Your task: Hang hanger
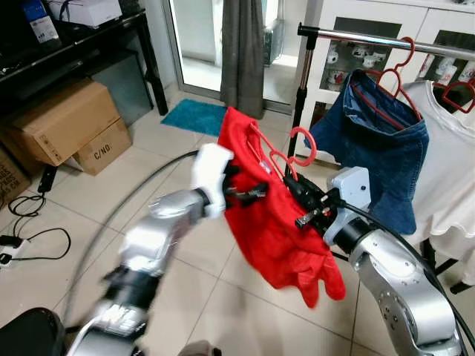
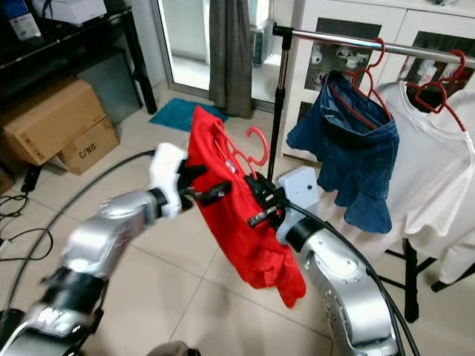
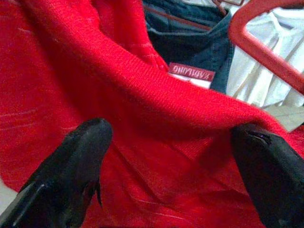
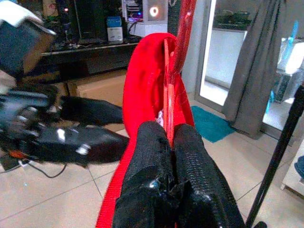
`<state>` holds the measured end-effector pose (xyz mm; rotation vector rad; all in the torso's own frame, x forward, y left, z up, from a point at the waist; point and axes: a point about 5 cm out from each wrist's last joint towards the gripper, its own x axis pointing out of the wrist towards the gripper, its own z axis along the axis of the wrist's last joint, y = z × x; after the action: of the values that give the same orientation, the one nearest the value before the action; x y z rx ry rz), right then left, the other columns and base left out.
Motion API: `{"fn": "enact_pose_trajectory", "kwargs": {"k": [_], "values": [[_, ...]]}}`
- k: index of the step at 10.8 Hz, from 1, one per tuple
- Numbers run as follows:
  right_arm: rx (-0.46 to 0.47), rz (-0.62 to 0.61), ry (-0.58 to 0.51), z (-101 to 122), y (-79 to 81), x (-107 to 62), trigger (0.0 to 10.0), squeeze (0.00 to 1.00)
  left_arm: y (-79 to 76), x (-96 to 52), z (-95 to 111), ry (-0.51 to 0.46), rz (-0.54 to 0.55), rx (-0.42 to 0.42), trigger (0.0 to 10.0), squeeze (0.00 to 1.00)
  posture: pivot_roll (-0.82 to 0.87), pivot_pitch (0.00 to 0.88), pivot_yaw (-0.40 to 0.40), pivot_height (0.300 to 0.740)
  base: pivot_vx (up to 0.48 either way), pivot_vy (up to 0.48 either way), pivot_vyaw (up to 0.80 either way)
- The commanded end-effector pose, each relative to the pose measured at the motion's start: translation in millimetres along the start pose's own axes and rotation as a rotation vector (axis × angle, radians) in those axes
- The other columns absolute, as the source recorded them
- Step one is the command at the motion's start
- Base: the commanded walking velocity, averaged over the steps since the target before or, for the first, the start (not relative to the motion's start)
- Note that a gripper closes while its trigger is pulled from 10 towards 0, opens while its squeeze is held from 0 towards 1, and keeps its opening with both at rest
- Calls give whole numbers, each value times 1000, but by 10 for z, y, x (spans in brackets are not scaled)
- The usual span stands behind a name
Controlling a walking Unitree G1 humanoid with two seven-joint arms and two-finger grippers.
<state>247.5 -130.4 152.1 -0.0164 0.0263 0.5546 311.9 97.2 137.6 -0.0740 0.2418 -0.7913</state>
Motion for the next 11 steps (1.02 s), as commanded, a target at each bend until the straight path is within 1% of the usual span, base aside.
{"fn": "enact_pose_trajectory", "kwargs": {"k": [1,2,3,4,5,6,7,8,9,10,11], "values": [[-9,5,-9,28,-3,-1,0,0,-45,-58,101,-44,-55,-4,10000,0,82,9,64,740,0,0,0],[-11,13,-3,18,-2,5,0,0,-156,-178,175,-95,-178,-61,10000,0,87,9,61,740,0,0,0],[-12,16,-2,15,-3,11,0,0,-180,-208,211,-125,-206,-98,10000,0,88,7,61,740,0,0,0],[-15,19,-6,29,-11,21,0,0,-166,-201,277,-172,-211,-147,10000,0,86,4,62,740,0,0,0],[-18,18,-11,40,-16,26,0,0,-85,-130,244,-135,-135,-134,10000,0,80,0,66,740,0,0,0],[-20,16,-14,45,-17,26,0,0,28,-50,216,-108,-26,-128,10000,0,76,0,69,740,0,0,0],[-22,15,-16,49,-18,23,0,0,86,-25,215,-98,31,-146,10000,0,76,0,69,740,0,0,0],[-25,8,-17,47,-24,18,0,0,174,0,209,-91,114,-175,2784,0,70,0,77,740,0,0,0],[-25,1,-18,47,-31,9,0,0,198,7,219,-105,127,-189,0,0,70,0,77,740,0,0,0],[-25,-3,-18,42,-38,8,0,0,170,10,229,-116,96,-184,0,0,70,0,78,740,0,0,0],[-27,-4,-18,38,-44,7,0,0,149,14,225,-118,86,-174,0,0,72,0,77,740,0,0,0]]}}
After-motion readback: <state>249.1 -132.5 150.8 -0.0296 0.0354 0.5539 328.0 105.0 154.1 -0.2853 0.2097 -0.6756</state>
